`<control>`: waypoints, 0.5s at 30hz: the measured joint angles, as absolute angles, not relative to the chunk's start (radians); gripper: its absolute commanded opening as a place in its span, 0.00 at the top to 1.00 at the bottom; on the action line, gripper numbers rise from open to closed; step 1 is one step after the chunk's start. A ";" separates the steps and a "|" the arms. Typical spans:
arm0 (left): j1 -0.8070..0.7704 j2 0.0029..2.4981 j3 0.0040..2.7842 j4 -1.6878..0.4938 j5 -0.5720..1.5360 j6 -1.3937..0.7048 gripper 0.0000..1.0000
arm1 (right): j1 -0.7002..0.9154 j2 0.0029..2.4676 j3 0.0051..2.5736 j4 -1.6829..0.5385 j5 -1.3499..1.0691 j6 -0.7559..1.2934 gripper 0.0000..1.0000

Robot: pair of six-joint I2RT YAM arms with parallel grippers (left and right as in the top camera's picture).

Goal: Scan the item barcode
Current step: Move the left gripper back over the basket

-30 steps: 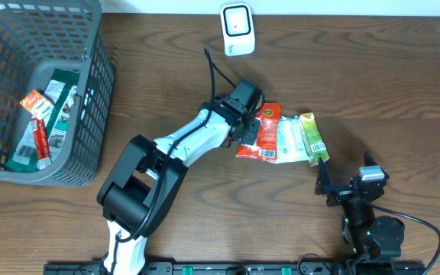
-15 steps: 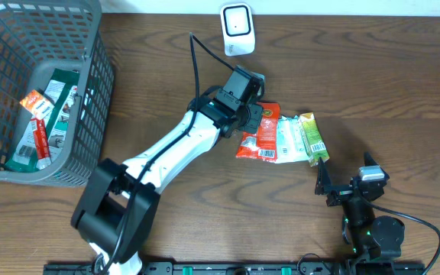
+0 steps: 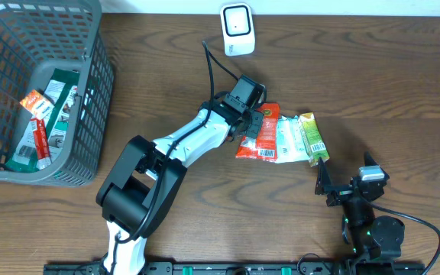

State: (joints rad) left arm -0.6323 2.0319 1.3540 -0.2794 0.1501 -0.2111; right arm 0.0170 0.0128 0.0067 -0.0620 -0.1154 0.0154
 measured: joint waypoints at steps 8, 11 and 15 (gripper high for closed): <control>-0.632 2.034 1.354 -0.279 0.150 -0.211 0.86 | 0.017 0.013 0.007 -0.062 -0.115 0.016 0.01; -0.632 2.035 1.354 -0.280 0.136 -0.211 0.87 | 0.017 0.013 0.007 -0.062 -0.115 0.015 0.01; -0.632 2.032 1.355 -0.319 0.097 -0.212 0.83 | 0.017 0.013 0.007 -0.062 -0.115 0.015 0.01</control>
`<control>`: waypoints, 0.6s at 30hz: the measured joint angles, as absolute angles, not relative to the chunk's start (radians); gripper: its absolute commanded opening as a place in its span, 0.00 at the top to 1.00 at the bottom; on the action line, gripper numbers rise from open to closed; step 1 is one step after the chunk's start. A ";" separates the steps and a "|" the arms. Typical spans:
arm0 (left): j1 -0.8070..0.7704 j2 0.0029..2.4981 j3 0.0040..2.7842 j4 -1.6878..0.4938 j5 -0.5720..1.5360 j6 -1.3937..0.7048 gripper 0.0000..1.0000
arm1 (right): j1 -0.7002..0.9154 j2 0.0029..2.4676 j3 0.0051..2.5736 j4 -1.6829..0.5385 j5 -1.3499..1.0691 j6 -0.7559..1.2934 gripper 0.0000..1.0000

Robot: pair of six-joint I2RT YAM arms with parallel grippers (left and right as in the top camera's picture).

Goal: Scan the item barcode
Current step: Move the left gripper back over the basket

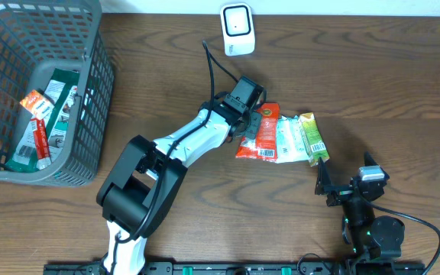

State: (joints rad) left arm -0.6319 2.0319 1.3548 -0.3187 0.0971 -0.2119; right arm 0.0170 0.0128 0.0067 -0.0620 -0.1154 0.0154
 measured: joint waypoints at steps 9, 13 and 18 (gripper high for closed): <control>-0.534 1.854 1.631 -0.716 0.059 -0.206 0.48 | 0.017 0.013 0.007 -0.062 -0.115 0.016 0.01; -0.380 1.705 1.810 -0.822 0.029 -0.207 0.38 | 0.017 0.013 0.007 -0.062 -0.115 0.015 0.01; -0.114 1.572 1.863 -0.862 0.005 -0.228 0.35 | 0.017 0.013 0.007 -0.062 -0.115 0.015 0.01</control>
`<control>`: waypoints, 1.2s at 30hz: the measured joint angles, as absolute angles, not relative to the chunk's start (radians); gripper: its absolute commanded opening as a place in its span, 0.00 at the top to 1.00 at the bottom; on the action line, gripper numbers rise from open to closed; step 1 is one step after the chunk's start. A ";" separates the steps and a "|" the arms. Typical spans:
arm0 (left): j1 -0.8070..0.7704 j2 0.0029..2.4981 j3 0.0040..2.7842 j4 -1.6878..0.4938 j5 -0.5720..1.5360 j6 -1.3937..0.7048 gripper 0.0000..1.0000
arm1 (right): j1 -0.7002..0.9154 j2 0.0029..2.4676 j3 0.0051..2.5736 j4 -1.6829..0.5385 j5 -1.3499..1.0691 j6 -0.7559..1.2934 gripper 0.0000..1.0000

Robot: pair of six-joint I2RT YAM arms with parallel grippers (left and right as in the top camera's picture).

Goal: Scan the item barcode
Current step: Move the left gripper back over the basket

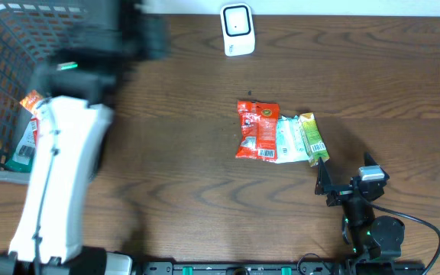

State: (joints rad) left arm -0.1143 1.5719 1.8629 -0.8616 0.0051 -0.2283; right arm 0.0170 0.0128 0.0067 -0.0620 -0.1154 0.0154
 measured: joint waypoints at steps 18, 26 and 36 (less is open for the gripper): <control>0.471 1.777 1.822 -0.938 -0.007 -0.344 0.34 | 0.017 0.013 0.007 -0.062 -0.115 0.015 0.01; 0.477 1.946 1.821 -0.897 -0.011 -0.344 0.34 | 0.017 0.013 0.007 -0.062 -0.115 0.015 0.01; 0.519 2.012 1.821 -0.884 -0.007 -0.348 0.34 | 0.017 0.013 0.007 -0.062 -0.115 0.015 0.01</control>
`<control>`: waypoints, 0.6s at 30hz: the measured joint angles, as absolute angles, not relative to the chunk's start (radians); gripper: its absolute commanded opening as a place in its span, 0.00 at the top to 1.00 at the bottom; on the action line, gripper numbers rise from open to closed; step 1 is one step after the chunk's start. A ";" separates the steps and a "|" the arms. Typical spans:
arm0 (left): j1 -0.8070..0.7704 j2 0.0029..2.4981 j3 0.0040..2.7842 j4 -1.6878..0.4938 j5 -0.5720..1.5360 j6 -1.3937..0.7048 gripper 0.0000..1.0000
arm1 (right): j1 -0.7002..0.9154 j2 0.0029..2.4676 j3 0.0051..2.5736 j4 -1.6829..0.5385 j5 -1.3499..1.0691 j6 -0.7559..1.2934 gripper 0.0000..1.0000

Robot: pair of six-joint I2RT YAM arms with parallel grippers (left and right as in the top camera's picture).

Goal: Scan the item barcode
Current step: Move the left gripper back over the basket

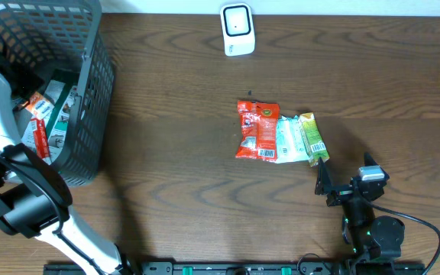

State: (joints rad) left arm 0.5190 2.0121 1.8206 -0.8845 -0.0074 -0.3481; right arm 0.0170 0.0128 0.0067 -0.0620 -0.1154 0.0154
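Note:
The white barcode scanner (pixel 236 29) stands at the table's far edge. Three packets lie side by side at the centre: a red one (pixel 257 130), a white-green one (pixel 289 139) and a green one (pixel 310 136). My left arm rises along the left edge, close to the camera. Its dark end hangs over the grey basket (pixel 90 92), with the fingers not made out. My right gripper (pixel 321 177) rests just below the green packet, pointing at it, and nothing shows in its fingers.
The basket holds several more packets (pixel 40 122), red, white and green. The right arm's base and cable (pixel 373 229) sit at the front right corner. Brown wooden table (pixel 174 176) lies between basket and packets.
The left arm was a blurred shape over the basket's near side. It now stands sharp at the far left, its end over the basket. Packets and right arm are unchanged.
At the two oldest moments my left gripper sat at the red packet's upper left edge in the middle of the table. Then the arm was away at the left, with the red packet still lying in place. Now its end is over the basket.

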 measured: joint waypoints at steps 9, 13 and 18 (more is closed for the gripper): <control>0.566 2.018 1.810 -0.875 0.053 -0.367 0.42 | 0.017 0.013 0.007 -0.062 -0.115 0.016 0.01; 0.566 2.018 1.773 -0.845 0.054 -0.402 0.50 | 0.017 0.013 0.007 -0.062 -0.115 0.016 0.01; 0.564 2.020 1.683 -0.759 0.054 -0.424 0.49 | 0.017 0.013 0.007 -0.062 -0.115 0.015 0.01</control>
State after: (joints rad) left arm 0.5644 2.0201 1.6833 -0.7589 0.0536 -0.4244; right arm 0.0170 0.0128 0.0067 -0.0620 -0.1154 0.0154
